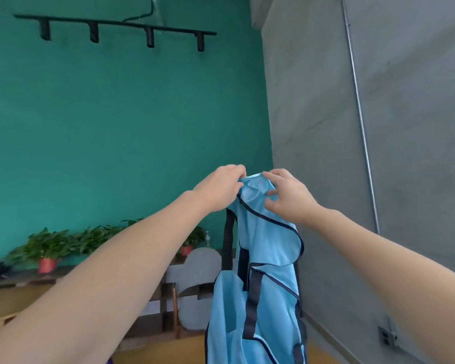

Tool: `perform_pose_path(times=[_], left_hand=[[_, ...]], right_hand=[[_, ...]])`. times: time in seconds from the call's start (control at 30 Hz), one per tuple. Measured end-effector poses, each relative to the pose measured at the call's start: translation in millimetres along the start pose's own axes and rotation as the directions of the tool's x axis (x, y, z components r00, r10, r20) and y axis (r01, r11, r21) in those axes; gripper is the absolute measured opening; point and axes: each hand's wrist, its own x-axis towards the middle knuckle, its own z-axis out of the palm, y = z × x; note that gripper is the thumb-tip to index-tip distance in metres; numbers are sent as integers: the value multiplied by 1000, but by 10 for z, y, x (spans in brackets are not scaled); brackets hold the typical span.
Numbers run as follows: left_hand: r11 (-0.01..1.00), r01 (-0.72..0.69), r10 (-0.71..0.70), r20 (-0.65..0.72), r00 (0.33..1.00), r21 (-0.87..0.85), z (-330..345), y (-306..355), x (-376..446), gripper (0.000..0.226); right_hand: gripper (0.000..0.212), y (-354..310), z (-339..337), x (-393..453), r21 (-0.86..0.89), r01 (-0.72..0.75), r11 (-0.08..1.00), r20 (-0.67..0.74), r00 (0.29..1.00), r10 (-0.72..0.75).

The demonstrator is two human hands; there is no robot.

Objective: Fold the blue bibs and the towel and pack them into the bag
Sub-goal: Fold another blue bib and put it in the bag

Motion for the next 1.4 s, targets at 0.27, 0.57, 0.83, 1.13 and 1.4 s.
perform_pose_path(times=[0.27, 0.57, 0.83, 1.13, 1.4], left_hand=[[990, 141, -141, 145, 979, 5, 778, -839, -610, 25], [927, 358, -284, 413, 865, -113, 2622, -1171, -2334, 43], [795, 596, -466, 514, 720, -115, 3676, -1093, -3603, 45], [764, 639, -542, 452, 709, -87, 4094, -1243, -3734, 51], [656, 750, -692, 329, 642, -85, 4270, -1432, -3700, 35]], right_hand=[[70, 116, 1277, -65, 155, -52, 987, 151, 988, 29], [68, 677, 3099, -1354, 142, -171, 975, 570, 820, 61], [58, 880, 4195, -2425, 143, -348, 927, 683, 712, 161], [41, 1231, 4604, -2425, 211, -527, 823, 515, 775, 365], [28, 1413, 4792, -2345, 51, -530, 847, 480, 757, 444]])
